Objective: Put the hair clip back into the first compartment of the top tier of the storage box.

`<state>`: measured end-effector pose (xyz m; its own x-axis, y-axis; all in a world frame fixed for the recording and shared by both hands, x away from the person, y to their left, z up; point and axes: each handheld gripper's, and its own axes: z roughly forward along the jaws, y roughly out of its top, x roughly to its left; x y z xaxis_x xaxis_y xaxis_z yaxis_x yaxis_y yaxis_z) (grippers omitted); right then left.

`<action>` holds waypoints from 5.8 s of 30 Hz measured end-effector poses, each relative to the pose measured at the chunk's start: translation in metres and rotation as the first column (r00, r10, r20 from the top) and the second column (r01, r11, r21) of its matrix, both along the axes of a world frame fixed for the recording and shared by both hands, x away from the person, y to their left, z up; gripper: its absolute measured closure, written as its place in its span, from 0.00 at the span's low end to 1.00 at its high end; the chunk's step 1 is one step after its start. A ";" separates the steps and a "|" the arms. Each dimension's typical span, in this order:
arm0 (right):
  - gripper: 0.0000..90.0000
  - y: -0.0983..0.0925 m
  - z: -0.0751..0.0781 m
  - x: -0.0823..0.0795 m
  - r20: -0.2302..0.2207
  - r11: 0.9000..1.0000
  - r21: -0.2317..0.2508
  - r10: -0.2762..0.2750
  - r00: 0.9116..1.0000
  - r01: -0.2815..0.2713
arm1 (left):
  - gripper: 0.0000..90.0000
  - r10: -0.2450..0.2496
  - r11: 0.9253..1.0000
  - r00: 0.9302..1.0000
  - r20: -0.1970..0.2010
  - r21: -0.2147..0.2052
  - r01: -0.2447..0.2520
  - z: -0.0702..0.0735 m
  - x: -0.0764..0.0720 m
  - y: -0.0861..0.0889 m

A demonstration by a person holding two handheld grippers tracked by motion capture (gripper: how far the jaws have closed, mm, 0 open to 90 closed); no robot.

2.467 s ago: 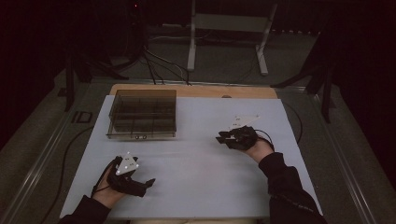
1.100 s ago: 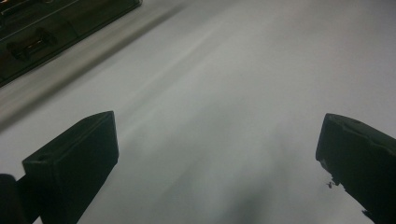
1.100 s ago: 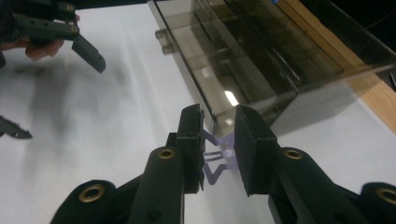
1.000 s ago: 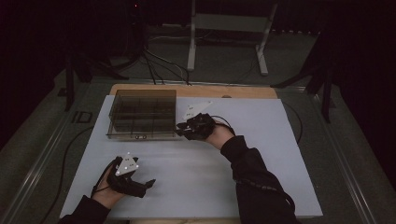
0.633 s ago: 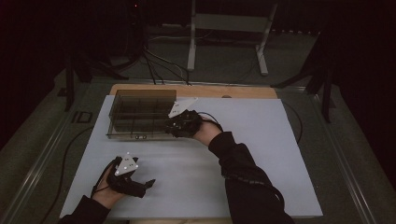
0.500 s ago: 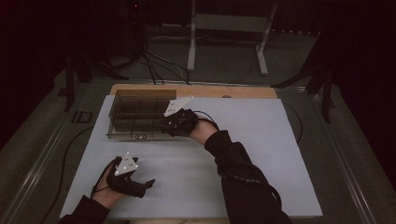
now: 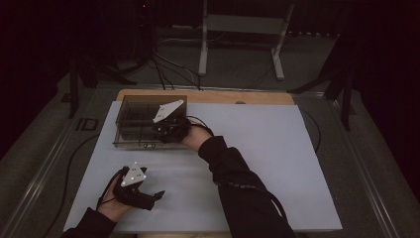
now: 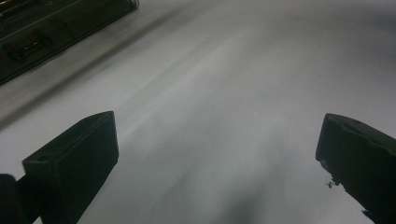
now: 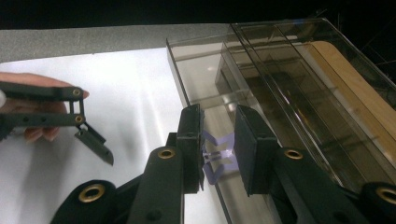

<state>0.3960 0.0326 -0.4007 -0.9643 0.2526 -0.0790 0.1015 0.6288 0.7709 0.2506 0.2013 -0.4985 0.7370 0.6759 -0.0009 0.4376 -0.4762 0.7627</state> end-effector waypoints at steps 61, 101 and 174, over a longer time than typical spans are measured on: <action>0.03 0.048 0.013 0.013 -0.095 0.986 0.154 -0.042 0.995 0.057 | 0.00 -0.006 1.000 1.000 0.008 -0.014 0.006 0.001 -0.001 0.003; 0.03 -0.119 -0.005 -0.006 -0.066 0.954 0.194 -0.218 0.974 0.227 | 0.00 -0.009 1.000 1.000 -0.001 0.016 0.009 -0.001 -0.001 0.001; 0.03 -0.293 -0.095 -0.133 -0.060 0.901 0.116 -0.415 0.908 0.419 | 0.00 -0.025 0.999 1.000 0.001 0.026 0.024 -0.001 -0.002 -0.003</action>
<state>0.2626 -0.2604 -0.4954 -0.7702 0.6377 0.0089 0.3603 0.4236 0.8311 0.2490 0.1986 -0.4993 0.7533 0.6574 0.0174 0.4247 -0.5065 0.7504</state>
